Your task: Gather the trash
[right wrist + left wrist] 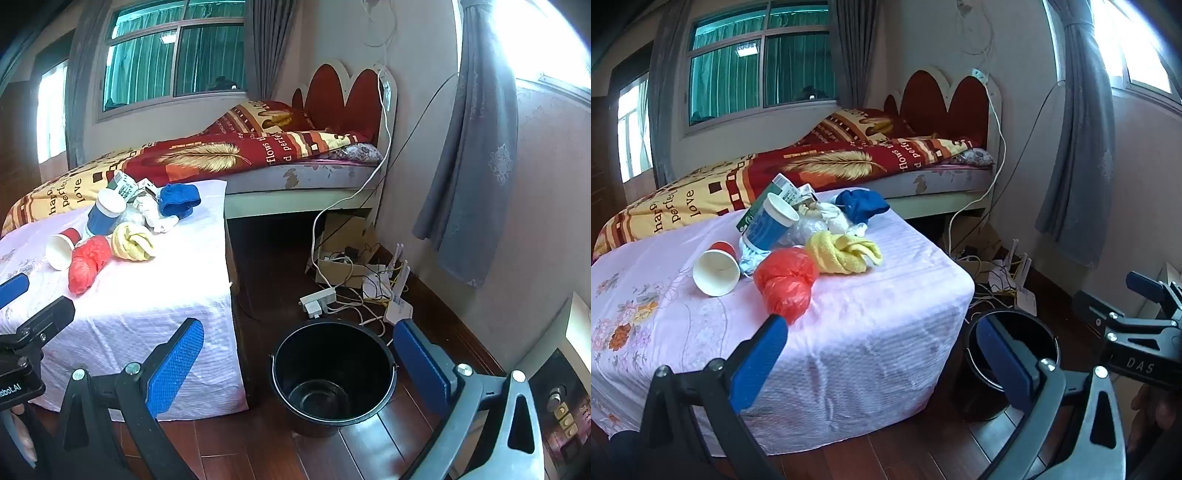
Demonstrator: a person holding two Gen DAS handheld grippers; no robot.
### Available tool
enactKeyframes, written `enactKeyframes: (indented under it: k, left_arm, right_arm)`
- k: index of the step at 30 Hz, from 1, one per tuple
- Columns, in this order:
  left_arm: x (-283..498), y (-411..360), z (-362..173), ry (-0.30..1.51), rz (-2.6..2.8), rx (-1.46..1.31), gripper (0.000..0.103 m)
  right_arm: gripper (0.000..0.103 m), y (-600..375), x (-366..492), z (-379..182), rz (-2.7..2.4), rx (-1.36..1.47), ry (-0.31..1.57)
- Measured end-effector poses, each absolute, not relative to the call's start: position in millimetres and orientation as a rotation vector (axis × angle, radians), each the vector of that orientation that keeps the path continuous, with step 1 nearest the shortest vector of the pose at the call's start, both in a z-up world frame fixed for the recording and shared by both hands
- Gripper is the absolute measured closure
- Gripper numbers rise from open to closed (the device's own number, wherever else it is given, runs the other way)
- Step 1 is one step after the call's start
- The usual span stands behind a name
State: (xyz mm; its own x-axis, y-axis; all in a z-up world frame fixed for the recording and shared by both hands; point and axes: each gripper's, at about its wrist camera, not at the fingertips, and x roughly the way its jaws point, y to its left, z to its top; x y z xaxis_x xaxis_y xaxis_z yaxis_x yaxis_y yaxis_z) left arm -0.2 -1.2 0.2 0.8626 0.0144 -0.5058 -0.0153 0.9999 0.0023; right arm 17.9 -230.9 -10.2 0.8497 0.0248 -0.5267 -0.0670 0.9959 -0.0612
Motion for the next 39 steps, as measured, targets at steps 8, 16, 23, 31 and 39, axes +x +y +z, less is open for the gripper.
enactKeyframes:
  k: [8,16,23,31,39]
  left_arm:
    - [-3.3,0.9,4.1,0.524,0.012,-0.012,0.0]
    - [-6.4,2.2,5.4,0.508,0.017,-0.009,0.0]
    - [-7.5,4.0,4.5,0.509,0.022,-0.012,0.0]
    - [-8.0,4.3,3.5,0.512,0.023,-0.012,0.0]
    - [-8.1,5.0,2.4,0.51,0.022,-0.015,0.0]
  right_arm:
    - [0.0,-232.7,17.2,-8.0,0.056,-0.064,0.55]
    - [0.0,-230.5,13.9,-4.2,0.064,-0.066,0.527]
    - [0.0,-228.6,8.9,-2.0,0.075,-0.079,0.502]
    - [0.0,-226.8,10.8,-2.7,0.076,-0.082,0.51]
    - [0.0,-226.6,11.2,-3.3,0.075,-0.081,0.511]
